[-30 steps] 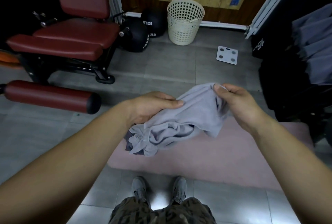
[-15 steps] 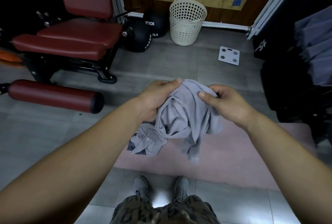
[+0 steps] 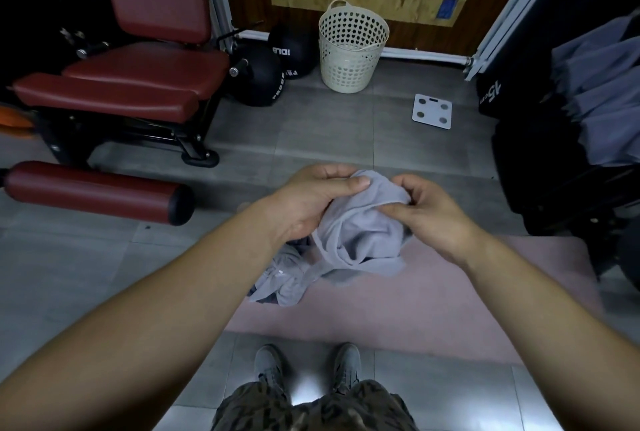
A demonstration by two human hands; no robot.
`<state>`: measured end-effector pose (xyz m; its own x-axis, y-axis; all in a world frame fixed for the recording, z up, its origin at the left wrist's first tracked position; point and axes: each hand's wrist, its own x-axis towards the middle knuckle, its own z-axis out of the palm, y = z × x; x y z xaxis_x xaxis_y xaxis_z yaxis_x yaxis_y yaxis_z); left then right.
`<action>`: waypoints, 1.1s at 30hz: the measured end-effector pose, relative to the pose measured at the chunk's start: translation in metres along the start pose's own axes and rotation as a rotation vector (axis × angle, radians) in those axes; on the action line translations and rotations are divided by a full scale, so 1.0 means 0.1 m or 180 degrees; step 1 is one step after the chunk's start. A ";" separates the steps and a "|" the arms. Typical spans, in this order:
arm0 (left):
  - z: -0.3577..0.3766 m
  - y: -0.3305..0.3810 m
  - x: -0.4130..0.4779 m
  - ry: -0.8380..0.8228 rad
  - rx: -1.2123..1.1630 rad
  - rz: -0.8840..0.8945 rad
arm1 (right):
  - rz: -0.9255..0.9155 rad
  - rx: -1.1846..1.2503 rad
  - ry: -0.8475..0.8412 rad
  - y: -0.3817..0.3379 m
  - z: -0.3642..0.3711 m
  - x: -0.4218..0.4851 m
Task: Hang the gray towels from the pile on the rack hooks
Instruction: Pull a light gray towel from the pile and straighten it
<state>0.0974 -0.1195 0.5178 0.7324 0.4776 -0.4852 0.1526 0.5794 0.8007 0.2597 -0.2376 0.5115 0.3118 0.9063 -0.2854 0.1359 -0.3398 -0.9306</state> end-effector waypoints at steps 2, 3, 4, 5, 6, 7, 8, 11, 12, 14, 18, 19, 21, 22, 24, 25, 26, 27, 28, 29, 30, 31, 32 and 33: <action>-0.08 -0.01 -0.03 0.0067 0.0592 -0.0225 | 0.0119 0.0530 0.0331 0.01 -0.03 0.01; -0.14 -0.01 -0.05 -0.0091 0.0840 -0.0391 | 0.0188 0.0782 0.0447 0.01 -0.06 0.00; -0.19 -0.03 -0.07 -0.0312 0.0997 -0.0521 | 0.0257 0.0939 0.0460 0.01 -0.10 -0.01; -0.24 -0.05 -0.09 -0.0475 0.1010 -0.0575 | 0.0334 0.1029 0.0381 0.00 -0.13 -0.02; -0.26 -0.09 -0.10 -0.0507 0.0865 -0.0531 | 0.0398 0.1070 0.0224 0.01 -0.16 -0.02; -0.26 -0.11 -0.10 -0.0446 0.0568 -0.0459 | 0.0447 0.1044 0.0035 0.01 -0.19 -0.02; -0.25 -0.13 -0.09 -0.0310 0.0220 -0.0401 | 0.0461 0.0966 -0.0166 0.02 -0.21 -0.02; -0.18 -0.12 -0.09 0.0077 -0.0313 -0.0296 | 0.0522 0.0798 -0.0791 0.01 -0.21 -0.06; -0.17 -0.12 -0.07 0.0202 -0.0224 -0.0254 | 0.0535 0.0836 -0.0923 0.00 -0.19 -0.08; -0.11 -0.12 -0.06 0.0405 0.0037 -0.0115 | 0.0562 0.0819 -0.1025 -0.05 -0.09 -0.13; 0.00 -0.12 -0.09 0.0659 0.0749 0.0338 | 0.0660 0.0637 -0.0888 -0.10 0.09 -0.17; 0.03 -0.13 -0.10 0.0633 0.0849 0.0394 | 0.0725 0.0548 -0.0829 -0.08 0.11 -0.17; 0.04 -0.14 -0.12 0.0492 0.0820 0.0400 | 0.0763 0.0322 -0.0703 -0.02 0.13 -0.19; 0.03 -0.14 -0.14 0.0376 0.0685 0.0350 | 0.0727 0.0281 -0.0663 0.00 0.14 -0.20; 0.00 -0.15 -0.19 0.0074 0.0274 0.0210 | 0.0612 0.0367 -0.0496 0.02 0.13 -0.22; -0.03 -0.16 -0.20 -0.0045 0.0096 0.0179 | 0.0550 0.0396 -0.0383 0.02 0.10 -0.22; -0.05 -0.17 -0.21 -0.0093 -0.0011 0.0188 | 0.0486 0.0400 -0.0278 0.01 0.08 -0.22; -0.07 -0.18 -0.22 -0.0082 -0.0044 0.0223 | 0.0411 0.0366 -0.0196 -0.01 0.05 -0.23; -0.08 -0.19 -0.22 -0.0043 -0.0025 0.0277 | 0.0326 0.0320 -0.0122 -0.01 0.03 -0.23; -0.09 -0.20 -0.21 0.0008 0.0016 0.0342 | 0.0225 0.0238 -0.0055 -0.01 0.01 -0.23; -0.09 -0.20 -0.21 0.0053 0.0058 0.0420 | 0.0115 0.0250 -0.0018 0.02 -0.01 -0.22; -0.08 -0.20 -0.21 0.0095 0.0114 0.0511 | 0.0032 0.0304 0.0013 0.01 -0.03 -0.22; -0.08 -0.19 -0.20 0.0147 0.0198 0.0613 | 0.0000 0.0410 0.0004 0.01 -0.04 -0.24; -0.07 -0.18 -0.20 0.0214 0.0344 0.0728 | -0.0011 0.0466 -0.0044 -0.01 -0.04 -0.25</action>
<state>0.0756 -0.1351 0.5110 0.7109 0.6330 -0.3065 0.0606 0.3791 0.9234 0.2555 -0.2610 0.5205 0.2984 0.9112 -0.2842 -0.0019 -0.2971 -0.9548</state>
